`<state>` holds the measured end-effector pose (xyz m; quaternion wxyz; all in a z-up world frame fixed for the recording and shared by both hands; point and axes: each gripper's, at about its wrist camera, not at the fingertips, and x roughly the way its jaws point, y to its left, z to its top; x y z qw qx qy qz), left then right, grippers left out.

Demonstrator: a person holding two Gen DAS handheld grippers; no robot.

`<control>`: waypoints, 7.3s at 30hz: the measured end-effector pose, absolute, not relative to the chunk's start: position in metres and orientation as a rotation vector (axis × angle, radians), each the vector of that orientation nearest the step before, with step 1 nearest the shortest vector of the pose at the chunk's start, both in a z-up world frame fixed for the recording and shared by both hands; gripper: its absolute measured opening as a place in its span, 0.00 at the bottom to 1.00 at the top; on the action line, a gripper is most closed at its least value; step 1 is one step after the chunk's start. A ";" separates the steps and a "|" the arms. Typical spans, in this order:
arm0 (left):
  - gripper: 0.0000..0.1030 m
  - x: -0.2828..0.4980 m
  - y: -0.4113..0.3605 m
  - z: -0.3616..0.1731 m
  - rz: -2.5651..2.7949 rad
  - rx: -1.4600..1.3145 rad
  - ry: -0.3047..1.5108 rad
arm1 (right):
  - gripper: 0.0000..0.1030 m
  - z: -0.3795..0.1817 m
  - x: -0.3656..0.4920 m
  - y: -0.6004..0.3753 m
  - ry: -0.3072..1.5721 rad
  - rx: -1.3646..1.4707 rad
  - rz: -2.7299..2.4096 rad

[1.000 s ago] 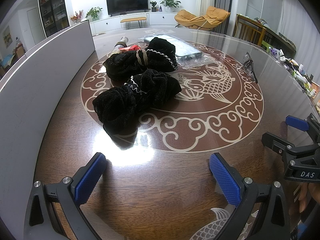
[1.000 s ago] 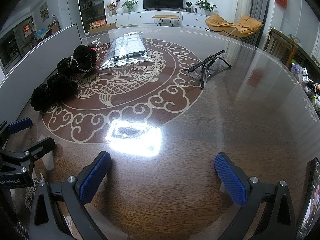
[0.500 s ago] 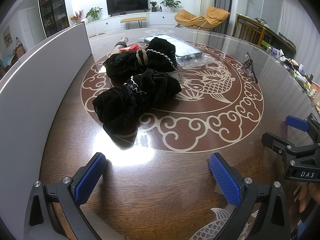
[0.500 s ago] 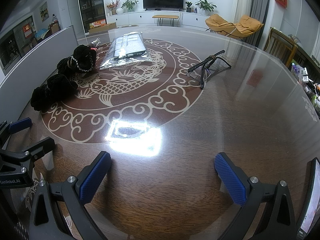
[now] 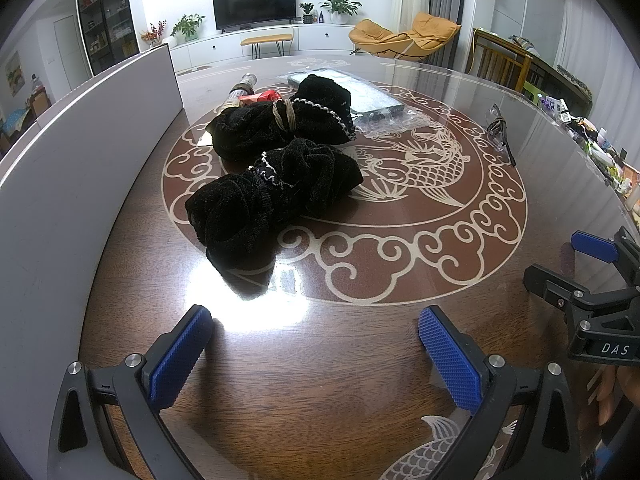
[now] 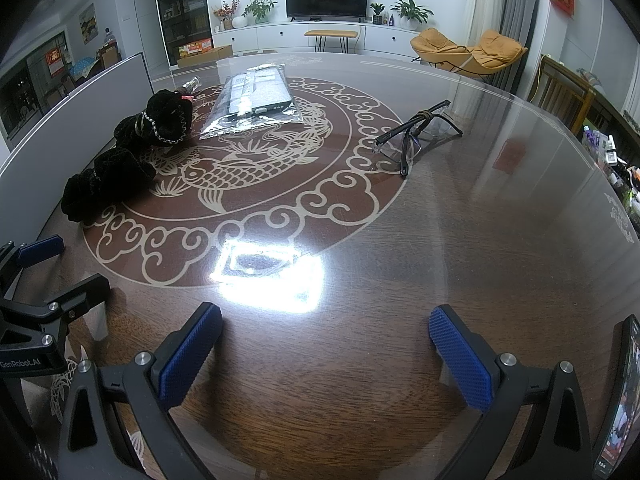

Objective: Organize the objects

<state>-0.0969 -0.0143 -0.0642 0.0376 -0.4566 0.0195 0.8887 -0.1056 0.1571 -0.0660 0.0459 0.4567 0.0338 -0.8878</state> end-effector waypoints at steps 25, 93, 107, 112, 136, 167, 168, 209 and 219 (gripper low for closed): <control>1.00 -0.107 -0.032 -0.050 2.550 -1.635 0.041 | 1.00 -0.066 -0.106 0.157 0.103 1.394 -2.710; 0.33 -0.053 -0.044 -0.049 2.565 -1.322 -0.144 | 0.25 -0.024 -0.133 0.163 -0.385 1.403 -2.592; 0.33 -0.043 -0.044 -0.019 2.577 -1.238 -0.172 | 0.25 -0.025 -0.087 0.152 -0.470 1.373 -2.488; 0.33 -0.039 -0.044 -0.009 2.581 -1.204 -0.190 | 0.25 -0.020 -0.084 0.147 -0.469 1.364 -2.472; 0.33 0.024 -0.237 0.090 2.958 -1.019 -0.409 | 0.25 0.103 -0.075 -0.005 -0.281 1.031 -2.261; 0.94 0.020 -0.111 0.098 2.788 -1.006 -0.218 | 0.99 -0.030 -0.093 0.085 0.307 1.259 -2.673; 0.94 0.014 -0.095 0.092 2.754 -1.027 -0.195 | 0.99 -0.036 -0.095 0.099 0.304 1.292 -2.691; 1.00 -0.122 -0.007 -0.067 2.696 -1.386 0.088 | 1.00 -0.058 -0.115 0.150 0.075 1.408 -2.739; 1.00 -0.122 -0.007 -0.066 2.696 -1.386 0.088 | 1.00 -0.058 -0.115 0.150 0.075 1.408 -2.739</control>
